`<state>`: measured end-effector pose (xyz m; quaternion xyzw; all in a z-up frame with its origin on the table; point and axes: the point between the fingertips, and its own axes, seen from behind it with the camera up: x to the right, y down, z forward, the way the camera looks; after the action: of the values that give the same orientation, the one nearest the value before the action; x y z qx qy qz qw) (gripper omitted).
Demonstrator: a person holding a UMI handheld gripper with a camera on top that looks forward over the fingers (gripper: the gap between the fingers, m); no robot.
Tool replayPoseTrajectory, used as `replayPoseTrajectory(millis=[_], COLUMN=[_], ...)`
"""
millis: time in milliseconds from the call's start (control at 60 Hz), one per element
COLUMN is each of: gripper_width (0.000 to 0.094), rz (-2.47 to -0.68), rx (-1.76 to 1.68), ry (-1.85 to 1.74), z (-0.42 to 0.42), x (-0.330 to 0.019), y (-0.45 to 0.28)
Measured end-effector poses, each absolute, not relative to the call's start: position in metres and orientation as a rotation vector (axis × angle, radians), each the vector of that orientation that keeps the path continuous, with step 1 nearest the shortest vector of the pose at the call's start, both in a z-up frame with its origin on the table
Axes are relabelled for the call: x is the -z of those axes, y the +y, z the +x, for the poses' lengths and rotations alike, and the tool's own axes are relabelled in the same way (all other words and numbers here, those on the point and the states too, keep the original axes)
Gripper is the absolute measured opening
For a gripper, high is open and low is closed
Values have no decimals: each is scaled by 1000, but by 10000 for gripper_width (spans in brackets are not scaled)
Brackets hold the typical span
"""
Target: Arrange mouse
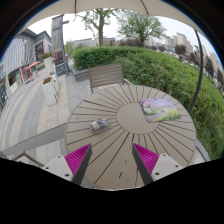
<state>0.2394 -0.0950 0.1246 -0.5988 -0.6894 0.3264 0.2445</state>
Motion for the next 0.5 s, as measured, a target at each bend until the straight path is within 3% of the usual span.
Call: replayPoseTrajectory(millis=[217,500], gripper_width=[840,847], rz=[-1649,-1720], rx=[-895,-869], ry=[-1825,-1711], z=[191,123], x=[-69,0], y=[-178,-205])
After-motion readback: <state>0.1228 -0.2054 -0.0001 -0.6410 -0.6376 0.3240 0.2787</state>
